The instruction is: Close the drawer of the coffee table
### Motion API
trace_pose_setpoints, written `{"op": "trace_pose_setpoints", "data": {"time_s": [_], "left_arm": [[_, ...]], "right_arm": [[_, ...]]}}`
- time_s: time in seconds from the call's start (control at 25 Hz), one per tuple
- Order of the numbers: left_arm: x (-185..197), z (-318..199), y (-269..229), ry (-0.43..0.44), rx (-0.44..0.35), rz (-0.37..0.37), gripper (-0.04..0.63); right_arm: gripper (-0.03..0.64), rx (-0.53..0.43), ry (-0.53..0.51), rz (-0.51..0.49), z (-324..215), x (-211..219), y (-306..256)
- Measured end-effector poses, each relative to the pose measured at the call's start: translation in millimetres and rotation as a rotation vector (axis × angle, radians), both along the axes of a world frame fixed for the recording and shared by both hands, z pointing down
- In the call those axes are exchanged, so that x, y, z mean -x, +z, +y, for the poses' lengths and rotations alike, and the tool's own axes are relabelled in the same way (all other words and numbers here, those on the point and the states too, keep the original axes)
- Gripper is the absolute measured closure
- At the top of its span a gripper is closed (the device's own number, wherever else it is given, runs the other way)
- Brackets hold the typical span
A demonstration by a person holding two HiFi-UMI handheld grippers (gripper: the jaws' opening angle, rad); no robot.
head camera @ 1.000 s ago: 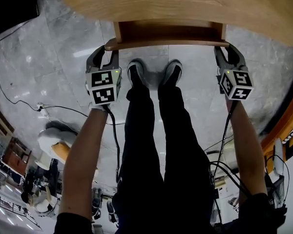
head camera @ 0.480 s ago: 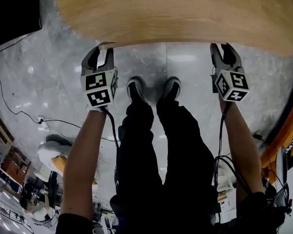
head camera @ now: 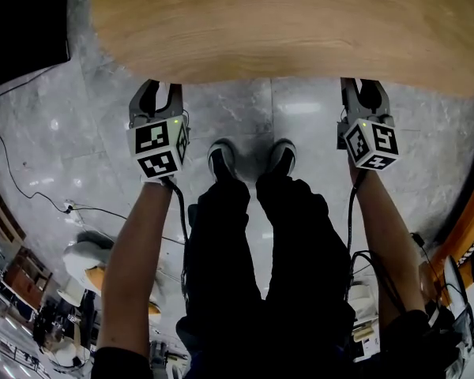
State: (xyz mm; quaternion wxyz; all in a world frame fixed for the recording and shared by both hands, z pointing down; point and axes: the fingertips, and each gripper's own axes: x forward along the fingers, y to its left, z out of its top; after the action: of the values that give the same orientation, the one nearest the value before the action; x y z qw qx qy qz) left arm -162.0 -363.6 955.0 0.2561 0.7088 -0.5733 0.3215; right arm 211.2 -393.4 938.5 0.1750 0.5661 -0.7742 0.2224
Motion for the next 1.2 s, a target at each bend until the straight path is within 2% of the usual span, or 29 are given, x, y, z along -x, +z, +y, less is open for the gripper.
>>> {"op": "trace_pose_setpoints", "data": {"time_s": [0.2, 0.4, 0.56, 0.76, 0.88, 1.0, 1.2], "left_arm": [[-1, 1, 1, 0.009, -0.009, -0.013, 0.448], [-3, 15, -10, 0.02, 0.019, -0.01, 0.448], [-2, 41, -40, 0.024, 0.047, -0.022, 0.448], [-16, 65, -92, 0.035, 0.051, 0.029, 0.448], [-33, 68, -134, 0.106, 0.009, 0.025, 0.448], [-44, 62, -182, 0.177, -0.057, 0.005, 0.448], [-44, 48, -278, 0.184, -0.161, 0.017, 0.448]], "right_arm": [[0.483, -0.022, 0.019, -0.001, 1, 0, -1], [0.465, 0.033, -0.05, 0.032, 16, 1, -12], [0.477, 0.059, -0.085, 0.059, 39, -2, -41], [0.5, 0.068, -0.154, 0.066, 69, 10, -85], [0.512, 0.043, -0.24, 0.114, 84, 20, -118], [0.52, -0.03, -0.314, 0.213, 87, 21, -160], [0.523, -0.171, -0.307, 0.372, 78, 1, -252]]}}
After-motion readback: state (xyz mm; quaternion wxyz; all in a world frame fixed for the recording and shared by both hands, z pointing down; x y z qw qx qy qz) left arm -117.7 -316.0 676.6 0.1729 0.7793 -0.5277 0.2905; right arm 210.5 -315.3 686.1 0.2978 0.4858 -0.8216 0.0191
